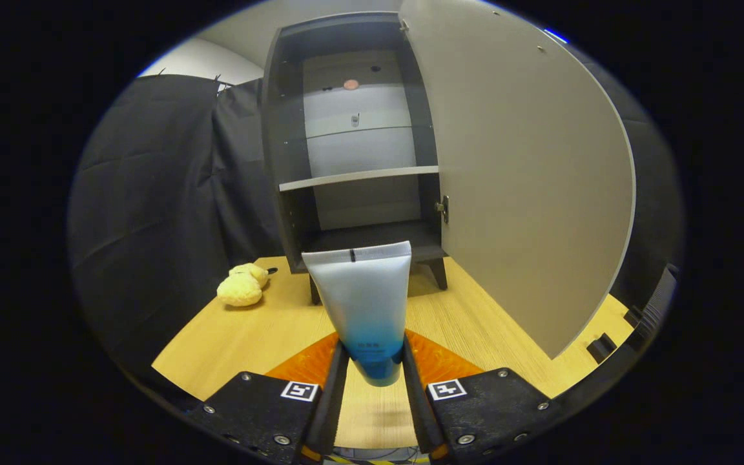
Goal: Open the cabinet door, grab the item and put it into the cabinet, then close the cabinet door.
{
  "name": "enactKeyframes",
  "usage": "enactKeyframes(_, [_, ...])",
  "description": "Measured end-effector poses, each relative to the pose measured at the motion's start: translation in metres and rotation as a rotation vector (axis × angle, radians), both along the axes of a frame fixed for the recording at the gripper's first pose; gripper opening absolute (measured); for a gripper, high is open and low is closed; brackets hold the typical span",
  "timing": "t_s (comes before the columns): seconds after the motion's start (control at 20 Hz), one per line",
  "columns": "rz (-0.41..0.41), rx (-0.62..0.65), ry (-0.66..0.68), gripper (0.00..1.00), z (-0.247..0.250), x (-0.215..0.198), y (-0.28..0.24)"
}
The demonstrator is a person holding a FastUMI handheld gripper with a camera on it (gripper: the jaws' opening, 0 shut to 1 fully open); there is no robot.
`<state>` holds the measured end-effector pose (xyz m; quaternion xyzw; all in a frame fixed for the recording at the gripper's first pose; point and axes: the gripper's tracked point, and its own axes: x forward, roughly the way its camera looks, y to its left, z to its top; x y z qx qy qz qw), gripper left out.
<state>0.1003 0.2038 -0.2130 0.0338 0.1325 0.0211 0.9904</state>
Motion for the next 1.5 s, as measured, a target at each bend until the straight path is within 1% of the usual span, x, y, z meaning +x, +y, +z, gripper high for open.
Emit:
enactKeyframes(0.15, [0.003,0.031,0.028,0.47,0.039,0.003,0.010])
enactKeyframes(0.4, [0.031,-0.044,-0.018,0.47,0.112,0.012,0.022])
enactKeyframes(0.6, [0.040,-0.074,-0.068,0.47,0.167,0.040,0.027])
enactKeyframes(0.7, [0.057,-0.069,-0.059,0.47,0.184,0.059,0.032])
enactKeyframes(0.75, [0.068,-0.051,-0.057,0.47,0.192,0.073,0.035])
enactKeyframes(0.8, [0.068,-0.061,-0.073,0.47,0.203,0.088,0.035])
enactKeyframes(0.85, [0.068,-0.097,-0.097,0.47,0.213,0.107,0.031])
enactKeyframes(0.95, [0.102,-0.135,-0.129,0.47,0.226,0.141,0.036])
enactKeyframes(1.05, [0.114,-0.110,-0.134,0.47,0.235,0.175,0.041])
enactKeyframes(1.15, [0.102,-0.080,-0.151,0.47,0.247,0.217,0.039])
enactKeyframes(1.4, [0.107,-0.103,-0.161,0.47,0.243,0.312,0.041])
enactKeyframes(1.5, [0.113,-0.104,-0.157,0.47,0.234,0.337,0.042])
